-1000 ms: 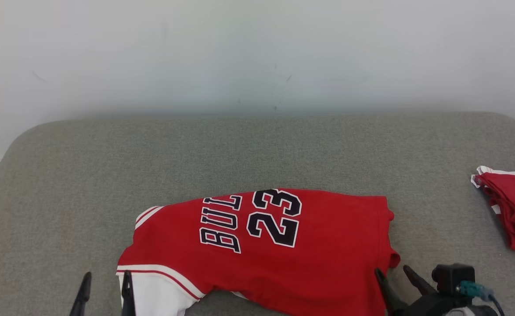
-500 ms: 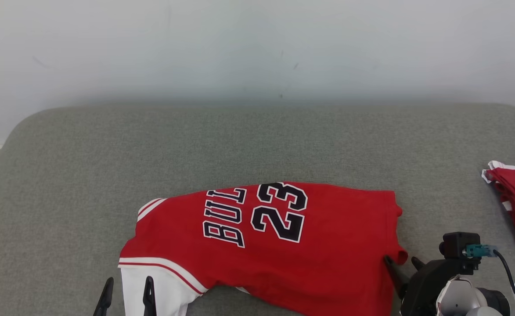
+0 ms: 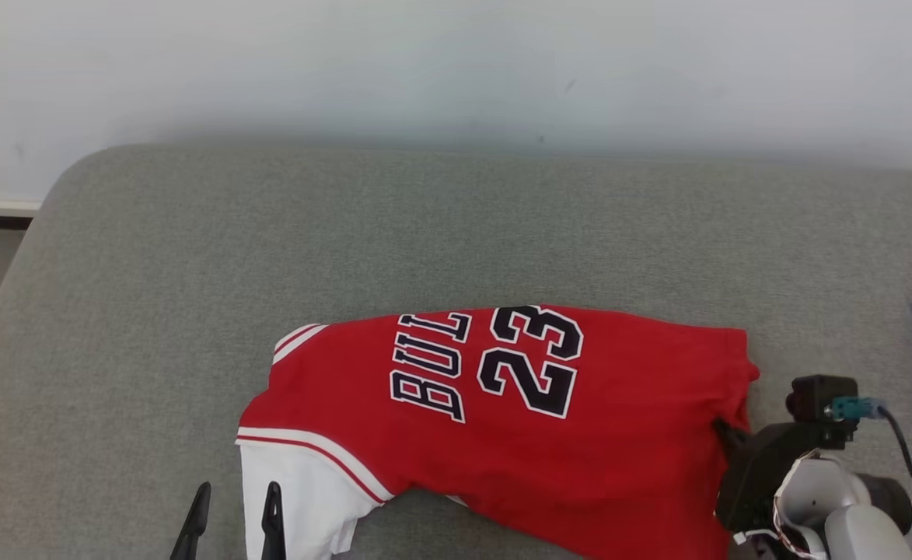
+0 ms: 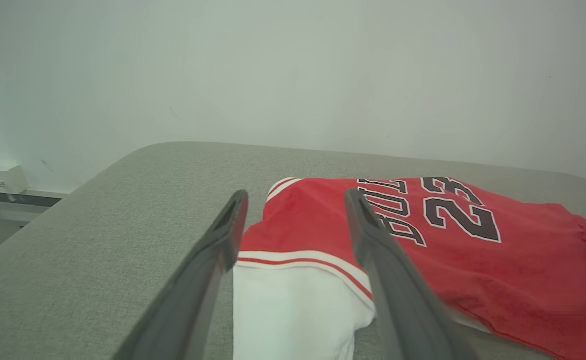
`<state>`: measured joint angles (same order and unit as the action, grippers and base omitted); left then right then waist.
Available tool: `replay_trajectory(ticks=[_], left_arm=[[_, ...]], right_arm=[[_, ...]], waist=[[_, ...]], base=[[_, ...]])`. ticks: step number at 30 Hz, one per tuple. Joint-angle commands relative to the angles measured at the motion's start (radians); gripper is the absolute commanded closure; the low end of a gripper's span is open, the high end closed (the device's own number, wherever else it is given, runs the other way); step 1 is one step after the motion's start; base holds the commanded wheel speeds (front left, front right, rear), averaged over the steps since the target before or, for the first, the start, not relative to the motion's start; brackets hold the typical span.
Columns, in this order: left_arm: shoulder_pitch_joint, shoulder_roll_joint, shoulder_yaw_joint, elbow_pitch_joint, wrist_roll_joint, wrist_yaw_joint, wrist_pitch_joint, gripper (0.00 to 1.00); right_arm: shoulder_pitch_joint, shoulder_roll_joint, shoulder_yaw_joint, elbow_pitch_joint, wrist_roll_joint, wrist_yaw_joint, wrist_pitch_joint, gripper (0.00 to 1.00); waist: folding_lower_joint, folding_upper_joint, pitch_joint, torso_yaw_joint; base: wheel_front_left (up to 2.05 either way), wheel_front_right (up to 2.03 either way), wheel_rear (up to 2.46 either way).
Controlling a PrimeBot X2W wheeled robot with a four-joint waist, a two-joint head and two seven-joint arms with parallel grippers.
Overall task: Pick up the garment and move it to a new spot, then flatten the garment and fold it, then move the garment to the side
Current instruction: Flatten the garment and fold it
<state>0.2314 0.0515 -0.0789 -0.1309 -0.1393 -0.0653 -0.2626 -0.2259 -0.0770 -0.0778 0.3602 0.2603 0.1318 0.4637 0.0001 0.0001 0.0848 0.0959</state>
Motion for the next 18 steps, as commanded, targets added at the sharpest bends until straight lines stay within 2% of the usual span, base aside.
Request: replay_trajectory(ticks=[1, 10, 18], left_arm=[[-0.013, -0.002, 0.001, 0.001, -0.002, -0.001, -0.003, 0.00], [-0.037, -0.002, 0.002, 0.011, -0.012, -0.011, -0.003, 0.00], [-0.074, -0.002, -0.009, 0.020, -0.013, -0.022, -0.003, 0.00]], right_arm=[[-0.019, -0.010, -0.008, 0.000, -0.013, -0.003, -0.015, 1.00], [-0.134, -0.078, -0.019, 0.035, -0.116, -0.003, -0.066, 1.00], [-0.257, -0.152, 0.019, 0.115, -0.150, -0.003, -0.116, 1.00]], waist=[[-0.0001, -0.0001, 0.013, 0.016], [-0.0001, -0.0001, 0.048, 0.059], [-0.0001, -0.0001, 0.090, 0.104]], base=[[0.00, 0.00, 0.00], [0.00, 0.00, 0.00], [0.00, 0.00, 0.00]])
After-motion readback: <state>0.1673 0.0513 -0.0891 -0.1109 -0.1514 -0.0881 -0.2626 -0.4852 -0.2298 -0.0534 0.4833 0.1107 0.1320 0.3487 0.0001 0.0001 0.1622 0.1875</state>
